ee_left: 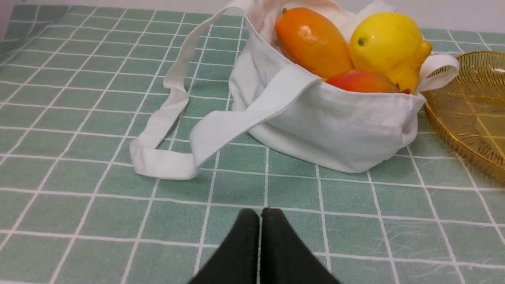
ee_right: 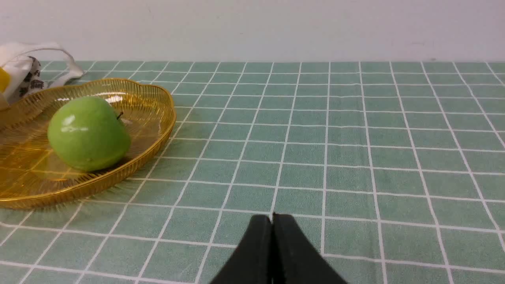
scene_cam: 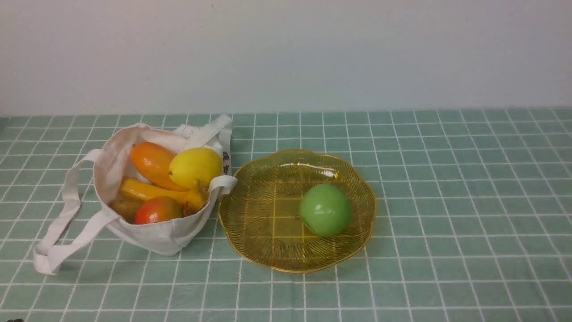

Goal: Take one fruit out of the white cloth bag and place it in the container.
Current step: 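Reach into the bag and grasp the lemon with the left gripper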

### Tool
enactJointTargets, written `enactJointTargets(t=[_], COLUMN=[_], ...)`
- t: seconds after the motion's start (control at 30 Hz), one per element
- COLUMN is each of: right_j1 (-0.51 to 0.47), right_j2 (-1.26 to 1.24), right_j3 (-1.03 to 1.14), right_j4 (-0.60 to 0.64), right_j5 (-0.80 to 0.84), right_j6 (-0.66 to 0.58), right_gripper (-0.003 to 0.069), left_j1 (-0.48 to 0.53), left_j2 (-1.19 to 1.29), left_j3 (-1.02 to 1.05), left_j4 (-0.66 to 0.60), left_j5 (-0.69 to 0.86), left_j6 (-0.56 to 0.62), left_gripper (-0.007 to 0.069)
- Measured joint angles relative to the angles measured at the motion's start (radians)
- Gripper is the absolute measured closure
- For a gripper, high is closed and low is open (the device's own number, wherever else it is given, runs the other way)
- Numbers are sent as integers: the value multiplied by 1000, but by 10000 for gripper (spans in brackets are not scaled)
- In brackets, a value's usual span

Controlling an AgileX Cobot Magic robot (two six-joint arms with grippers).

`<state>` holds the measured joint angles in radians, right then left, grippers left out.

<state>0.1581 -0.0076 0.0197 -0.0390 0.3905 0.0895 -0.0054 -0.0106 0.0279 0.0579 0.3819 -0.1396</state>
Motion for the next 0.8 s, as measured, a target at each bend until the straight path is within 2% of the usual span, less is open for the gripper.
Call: enactJointTargets(t=[0.6, 0.7, 0.8], right_j1=[0, 0, 0], right_j2=[0, 0, 0], right_j3=[0, 0, 0], right_j4=[0, 0, 0], right_j5=[0, 0, 0], right_j6=[0, 0, 0], right_gripper=[674, 674, 674], left_j1=[0, 0, 0], left_j2=[0, 0, 0], left_j3=[0, 0, 0], left_j4=[1, 26, 105], left_j5=[0, 0, 2], left_j6=[0, 1, 1], left_gripper=[632, 632, 632])
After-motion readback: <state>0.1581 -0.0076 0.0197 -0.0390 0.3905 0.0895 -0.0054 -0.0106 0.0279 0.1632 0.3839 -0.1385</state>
